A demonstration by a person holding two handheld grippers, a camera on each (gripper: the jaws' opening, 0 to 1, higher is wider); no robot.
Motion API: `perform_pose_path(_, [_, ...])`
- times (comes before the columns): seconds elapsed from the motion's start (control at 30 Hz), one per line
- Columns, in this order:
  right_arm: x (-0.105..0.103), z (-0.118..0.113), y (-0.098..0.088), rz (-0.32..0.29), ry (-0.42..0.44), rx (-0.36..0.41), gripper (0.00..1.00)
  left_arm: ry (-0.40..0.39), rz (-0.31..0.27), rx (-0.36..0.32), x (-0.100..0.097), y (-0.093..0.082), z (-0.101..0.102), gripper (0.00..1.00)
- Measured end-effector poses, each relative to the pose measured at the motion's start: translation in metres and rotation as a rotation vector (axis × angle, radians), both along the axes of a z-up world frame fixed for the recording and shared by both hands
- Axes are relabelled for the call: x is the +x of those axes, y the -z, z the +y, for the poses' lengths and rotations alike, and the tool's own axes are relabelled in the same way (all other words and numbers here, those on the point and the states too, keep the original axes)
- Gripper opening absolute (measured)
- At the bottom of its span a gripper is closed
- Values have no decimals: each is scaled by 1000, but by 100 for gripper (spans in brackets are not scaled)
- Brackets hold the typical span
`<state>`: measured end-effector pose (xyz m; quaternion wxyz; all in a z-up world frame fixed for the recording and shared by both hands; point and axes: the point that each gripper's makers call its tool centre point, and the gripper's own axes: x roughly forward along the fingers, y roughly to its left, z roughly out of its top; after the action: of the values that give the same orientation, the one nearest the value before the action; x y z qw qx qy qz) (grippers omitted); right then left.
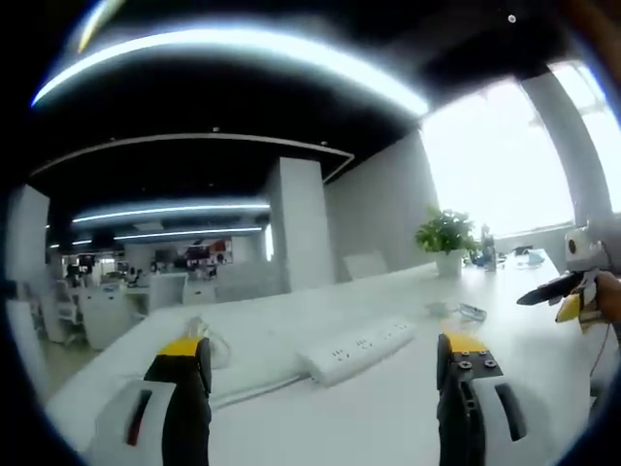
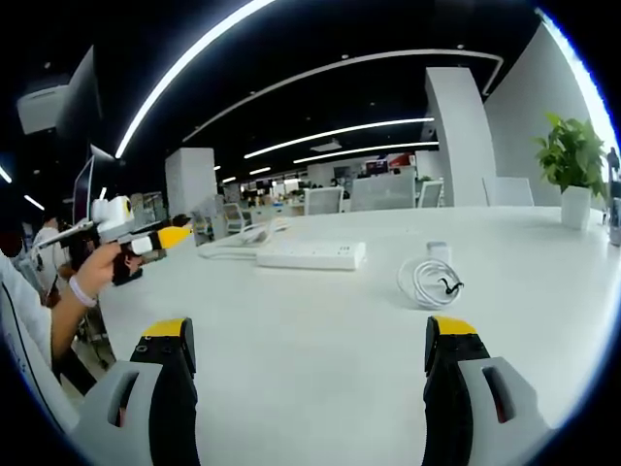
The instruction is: Straighten the power strip on the desk, plug the charger into it
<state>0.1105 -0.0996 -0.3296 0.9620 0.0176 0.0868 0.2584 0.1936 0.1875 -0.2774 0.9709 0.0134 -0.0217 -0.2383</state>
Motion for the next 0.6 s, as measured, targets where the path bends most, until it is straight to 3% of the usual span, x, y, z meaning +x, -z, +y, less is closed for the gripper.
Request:
perform_pose_path(0.2, [1,0,2,5,2,-2,98,-31,-10,15,-13,8,4,99])
perform_pose_path(0.47, [1,2,2,6,0,-3,98,-47,15,-67,-25,18,14,99])
perform_pose_path(0.6, [2,2,3,8,1,-1,98,-77,24,-60,-31,25,19,99])
